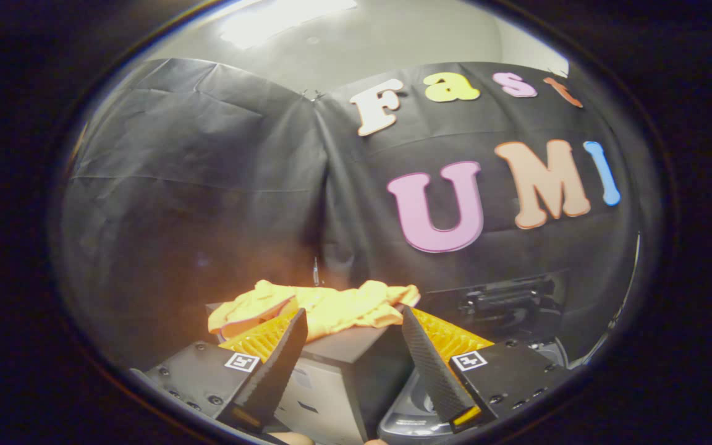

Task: Put the clothes into the washing machine and then close the washing machine lid.

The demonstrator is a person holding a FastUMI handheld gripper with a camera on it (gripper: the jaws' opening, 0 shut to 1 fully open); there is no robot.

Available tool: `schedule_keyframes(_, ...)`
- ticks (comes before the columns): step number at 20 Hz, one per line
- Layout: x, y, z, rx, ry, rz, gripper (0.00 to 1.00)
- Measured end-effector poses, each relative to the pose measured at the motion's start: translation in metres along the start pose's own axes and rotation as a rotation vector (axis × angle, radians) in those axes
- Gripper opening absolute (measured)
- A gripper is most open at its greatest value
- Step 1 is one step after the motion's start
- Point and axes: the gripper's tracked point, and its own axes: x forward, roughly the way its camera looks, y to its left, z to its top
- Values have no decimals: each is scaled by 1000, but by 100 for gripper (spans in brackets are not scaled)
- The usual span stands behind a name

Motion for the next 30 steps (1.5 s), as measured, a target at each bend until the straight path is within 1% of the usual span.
schedule_keyframes(2, 26, 17, 0, -10, 70, -2, 97)
schedule_keyframes(5, 67, 58, 4, 7, 152, 62, 97)
schedule_keyframes(8, 103, 60, -3, -77, 259, 8, 97)
schedule_keyframes(10, 127, 73, -17, -65, 333, 34, 98)
schedule_keyframes(12, 143, 79, -35, -57, 424, 34, 98)
schedule_keyframes(15, 160, 79, -63, -75, 543, 22, 98)
schedule_keyframes(19, 163, 78, -95, -125, 656, 22, 98)
schedule_keyframes(22, 161, 81, -100, -94, 680, 32, 97)
schedule_keyframes(24, 162, 81, -100, -93, 679, 43, 94)
schedule_keyframes(27, 164, 86, -97, -122, 662, 61, 56)
schedule_keyframes(29, 162, 85, -96, -140, 643, 48, 35)
schedule_keyframes(30, 162, 85, -95, -156, 633, 45, 35)
